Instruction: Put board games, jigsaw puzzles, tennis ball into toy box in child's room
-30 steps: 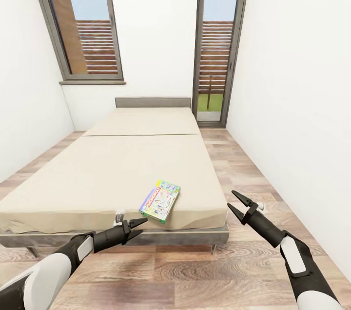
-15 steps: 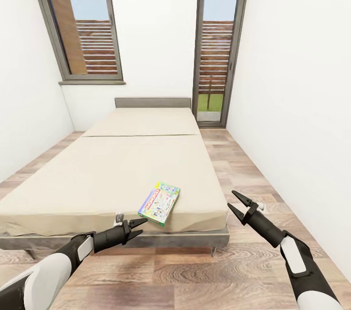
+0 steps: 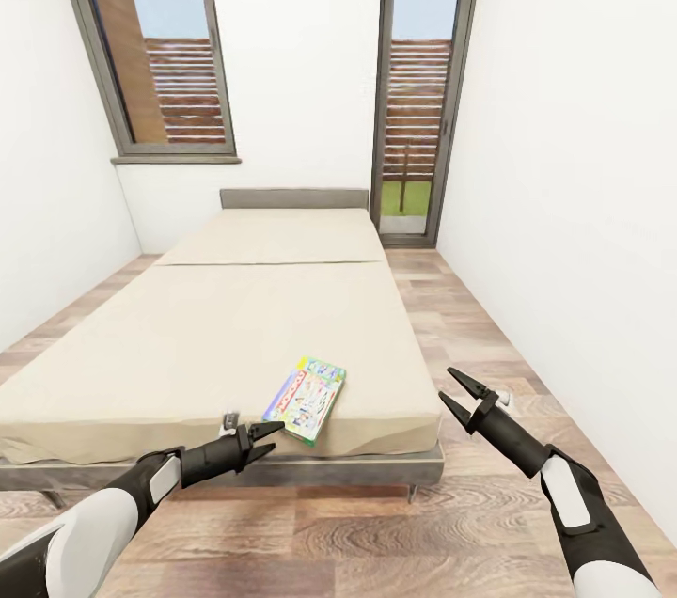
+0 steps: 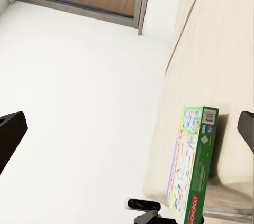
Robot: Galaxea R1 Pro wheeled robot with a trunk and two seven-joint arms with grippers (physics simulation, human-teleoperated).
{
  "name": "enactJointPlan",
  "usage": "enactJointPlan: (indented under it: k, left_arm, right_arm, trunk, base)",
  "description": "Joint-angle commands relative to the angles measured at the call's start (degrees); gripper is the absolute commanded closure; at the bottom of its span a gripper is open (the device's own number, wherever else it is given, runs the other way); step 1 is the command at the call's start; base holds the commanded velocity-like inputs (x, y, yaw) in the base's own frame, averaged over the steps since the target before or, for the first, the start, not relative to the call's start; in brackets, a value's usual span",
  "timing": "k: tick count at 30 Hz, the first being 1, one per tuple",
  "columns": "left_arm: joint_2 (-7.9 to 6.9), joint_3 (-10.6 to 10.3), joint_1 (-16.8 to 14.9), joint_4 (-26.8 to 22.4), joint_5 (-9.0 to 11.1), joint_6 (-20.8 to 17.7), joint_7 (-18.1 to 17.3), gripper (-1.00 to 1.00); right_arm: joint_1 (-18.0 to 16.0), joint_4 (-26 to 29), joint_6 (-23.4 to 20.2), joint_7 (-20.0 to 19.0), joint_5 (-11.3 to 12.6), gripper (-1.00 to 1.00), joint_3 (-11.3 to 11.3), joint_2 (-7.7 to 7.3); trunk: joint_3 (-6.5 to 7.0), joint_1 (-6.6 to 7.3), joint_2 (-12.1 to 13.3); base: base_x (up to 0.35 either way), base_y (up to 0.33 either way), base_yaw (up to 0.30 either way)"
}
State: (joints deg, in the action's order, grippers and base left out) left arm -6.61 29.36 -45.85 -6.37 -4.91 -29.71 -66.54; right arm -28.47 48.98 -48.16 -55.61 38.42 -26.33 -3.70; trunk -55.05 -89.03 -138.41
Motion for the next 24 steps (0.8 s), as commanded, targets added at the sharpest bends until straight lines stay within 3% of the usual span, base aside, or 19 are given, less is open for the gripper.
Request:
enactJointPlan:
  k: [1, 12, 24]
  left_arm:
    - [0.01, 0.5, 0.0, 0.0, -0.5, -0.5, -0.2, -1.00]
    - [0.02, 0.4, 0.0, 0.0, -0.5, -0.5, -0.2, -1.00]
    - [0.04, 0.4, 0.0, 0.0, -0.5, -0.5, -0.2, -1.00]
  right_arm:
    - [0.0, 0.0, -0.3, -0.1, 0.1, -1.00, -0.1, 0.01]
    - [0.0, -0.1, -0.3, -0.1, 0.1, -1.00, -0.1, 0.01]
    - [0.0, -0.1, -0.3, -0.1, 0.1, -1.00, -0.1, 0.01]
  trunk:
    - [-0.06, -0.01, 0.0]
    - [-0.06, -0.01, 0.0]
    - [-0.06, -0.01, 0.0]
  base:
    - [0.141, -0.057, 0.000]
    - [0.033, -0.023, 0.000]
    - [0.001, -0.163, 0.000]
